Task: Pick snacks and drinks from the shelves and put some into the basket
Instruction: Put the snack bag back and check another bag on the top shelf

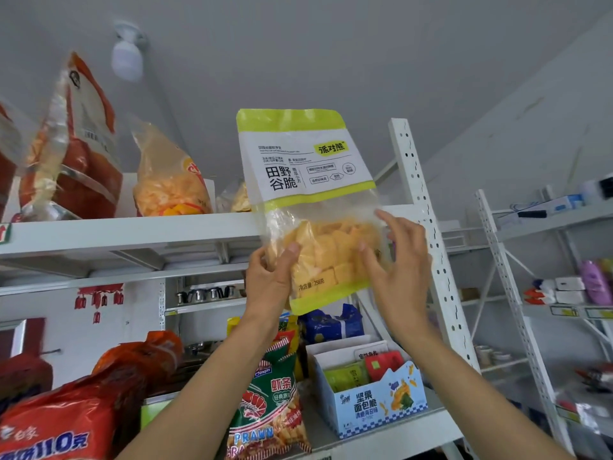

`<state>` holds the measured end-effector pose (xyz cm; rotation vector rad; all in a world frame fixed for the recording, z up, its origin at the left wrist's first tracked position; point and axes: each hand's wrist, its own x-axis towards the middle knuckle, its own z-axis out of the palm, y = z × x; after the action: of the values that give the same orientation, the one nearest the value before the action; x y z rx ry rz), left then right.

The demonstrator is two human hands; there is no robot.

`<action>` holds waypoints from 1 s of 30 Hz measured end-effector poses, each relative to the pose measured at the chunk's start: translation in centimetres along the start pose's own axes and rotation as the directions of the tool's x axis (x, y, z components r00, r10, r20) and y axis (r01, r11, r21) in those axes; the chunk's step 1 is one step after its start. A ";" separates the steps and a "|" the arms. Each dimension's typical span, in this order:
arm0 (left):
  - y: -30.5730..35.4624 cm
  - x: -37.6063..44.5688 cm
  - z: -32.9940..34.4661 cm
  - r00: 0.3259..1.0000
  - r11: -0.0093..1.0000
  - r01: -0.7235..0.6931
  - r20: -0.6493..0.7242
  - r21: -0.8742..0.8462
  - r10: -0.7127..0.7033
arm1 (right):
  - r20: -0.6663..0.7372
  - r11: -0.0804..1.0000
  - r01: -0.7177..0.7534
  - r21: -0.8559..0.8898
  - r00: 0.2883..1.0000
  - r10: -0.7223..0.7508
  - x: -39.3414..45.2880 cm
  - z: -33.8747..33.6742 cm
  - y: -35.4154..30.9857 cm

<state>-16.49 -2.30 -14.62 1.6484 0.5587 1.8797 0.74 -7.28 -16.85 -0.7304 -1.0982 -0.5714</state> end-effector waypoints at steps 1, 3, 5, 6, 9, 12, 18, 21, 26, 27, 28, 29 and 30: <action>0.1 0.0 0.4 1.000 1.000 -0.009 -0.025 0.002 0.009 | 0.027 0.996 0.074 -0.041 0.997 -0.073 -0.5 0.1 -0.7; 0.7 -0.5 1.2 0.998 0.999 -0.046 -0.044 0.008 0.046 | 0.165 0.989 0.122 -0.084 0.980 -0.107 -1.4 0.4 -2.1; 1.3 -1.3 1.8 0.997 0.997 -0.076 0.001 -0.029 0.076 | 0.279 0.990 0.086 -0.116 0.959 -0.050 -2.0 1.1 -2.6; 1.5 -1.7 1.9 0.995 0.995 -0.089 0.035 -0.054 0.091 | 0.298 0.992 0.051 -0.113 0.954 -0.015 -2.1 1.3 -2.7; 1.5 -2.4 1.7 0.977 0.987 -0.161 0.136 -0.013 0.161 | 0.295 0.997 -0.077 0.027 0.953 0.066 -1.7 1.0 -2.7; 1.1 -2.5 1.4 0.957 0.969 -0.238 0.183 0.062 0.223 | 0.256 0.975 -0.166 0.150 0.959 0.124 -0.8 0.5 -2.2; 1.4 -3.9 1.7 0.901 0.930 -0.362 0.281 0.064 0.331 | 0.082 0.905 -0.228 0.359 0.974 0.213 0.3 0.1 -0.6; 1.8 -4.2 1.6 0.868 0.919 -0.395 0.336 0.018 0.367 | 0.019 0.817 -0.348 0.459 0.924 0.382 0.9 -0.6 0.8; 0.4 -2.4 0.6 0.953 0.941 -0.300 0.088 0.156 0.290 | 0.118 0.661 -0.524 0.537 0.823 0.556 1.2 -1.0 3.8; 0.1 -1.9 0.2 0.969 0.951 -0.247 0.043 0.189 0.243 | 0.179 0.612 -0.546 0.573 0.812 0.556 1.1 -1.1 4.6; -0.3 -1.5 -0.2 0.985 0.964 -0.172 0.028 0.204 0.170 | 0.237 0.562 -0.565 0.603 0.801 0.550 0.9 -1.3 5.2; -0.4 -1.2 -0.5 0.996 0.975 -0.088 0.045 0.203 0.080 | 0.289 0.506 -0.585 0.634 0.786 0.547 0.8 -1.4 5.5; -0.4 -1.1 -0.9 0.996 0.981 -0.008 0.094 0.194 -0.010 | 0.325 0.458 -0.605 0.651 0.768 0.552 0.8 -1.4 5.9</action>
<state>-17.20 -2.65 -15.84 1.8502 0.7225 1.7828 6.19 -4.65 -17.93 -0.3538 -0.9375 0.5102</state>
